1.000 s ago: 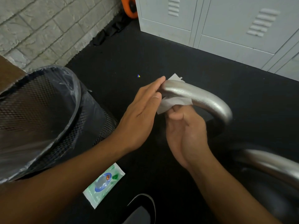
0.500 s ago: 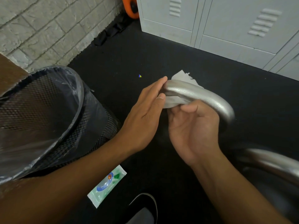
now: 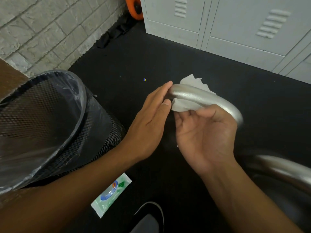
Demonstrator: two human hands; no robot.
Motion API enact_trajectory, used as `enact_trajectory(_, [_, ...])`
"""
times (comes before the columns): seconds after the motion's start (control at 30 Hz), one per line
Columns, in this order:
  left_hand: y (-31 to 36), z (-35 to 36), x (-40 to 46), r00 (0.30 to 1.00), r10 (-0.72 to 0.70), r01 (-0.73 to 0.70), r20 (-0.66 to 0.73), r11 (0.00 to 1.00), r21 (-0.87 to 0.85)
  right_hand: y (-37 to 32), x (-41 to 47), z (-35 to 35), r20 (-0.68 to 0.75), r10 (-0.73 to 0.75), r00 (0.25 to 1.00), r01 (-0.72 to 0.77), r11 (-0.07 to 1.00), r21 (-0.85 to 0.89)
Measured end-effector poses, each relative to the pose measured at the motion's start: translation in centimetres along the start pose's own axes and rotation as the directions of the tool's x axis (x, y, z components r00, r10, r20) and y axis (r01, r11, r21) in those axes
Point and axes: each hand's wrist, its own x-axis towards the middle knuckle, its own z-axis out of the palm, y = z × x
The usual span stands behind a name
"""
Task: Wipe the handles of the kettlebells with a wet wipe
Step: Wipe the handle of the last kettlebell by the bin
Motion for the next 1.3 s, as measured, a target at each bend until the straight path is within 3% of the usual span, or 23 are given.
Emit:
enact_trajectory(0.4, [-0.4, 0.5, -0.2, 1.0, -0.013, 0.014, 0.028, 0.999, -0.049, -0.5, -0.5, -0.4, -0.009, 0.025, 1.0, -0.025, 1.0, -0.007])
enact_trajectory(0.53, [-0.1, 1.5, -0.9, 0.994, -0.085, 0.068, -0.064, 0.97, -0.233, -0.7, -1.0, -0.7, -0.008, 0.026, 1.0, -0.026, 1.0, 0.005])
enact_trajectory(0.63, [0.8, 2.8, -2.1, 0.945, -0.266, 0.157, -0.192, 0.881, -0.446, -0.9, -1.3, -1.0, -0.012, 0.018, 1.0, -0.018, 1.0, -0.008])
enact_trajectory(0.8, [3.3, 3.9, -1.7, 0.896, -0.442, 0.368, 0.037, 0.695, -0.618, -1.1, -1.8, -1.0, -0.001, 0.054, 0.999, -0.054, 0.998, -0.034])
enact_trajectory(0.9, [4.6, 4.0, -0.4, 0.897, -0.407, 0.404, 0.174, 0.59, -0.7, -1.5, -2.1, -1.1, 0.012, 0.058, 0.998, -0.057, 0.995, -0.084])
enact_trajectory(1.1, [4.4, 4.2, 0.1, 0.888, -0.342, 0.431, 0.307, 0.386, -0.816, -2.5, -3.8, -2.2, 0.023, 0.045, 0.999, -0.042, 0.991, -0.13])
enact_trajectory(1.3, [4.5, 4.0, -0.5, 0.918, -0.255, 0.373, 0.304, 0.294, -0.88, -3.2, -5.8, -3.1, 0.029, 0.001, 1.0, 0.009, 0.93, -0.366])
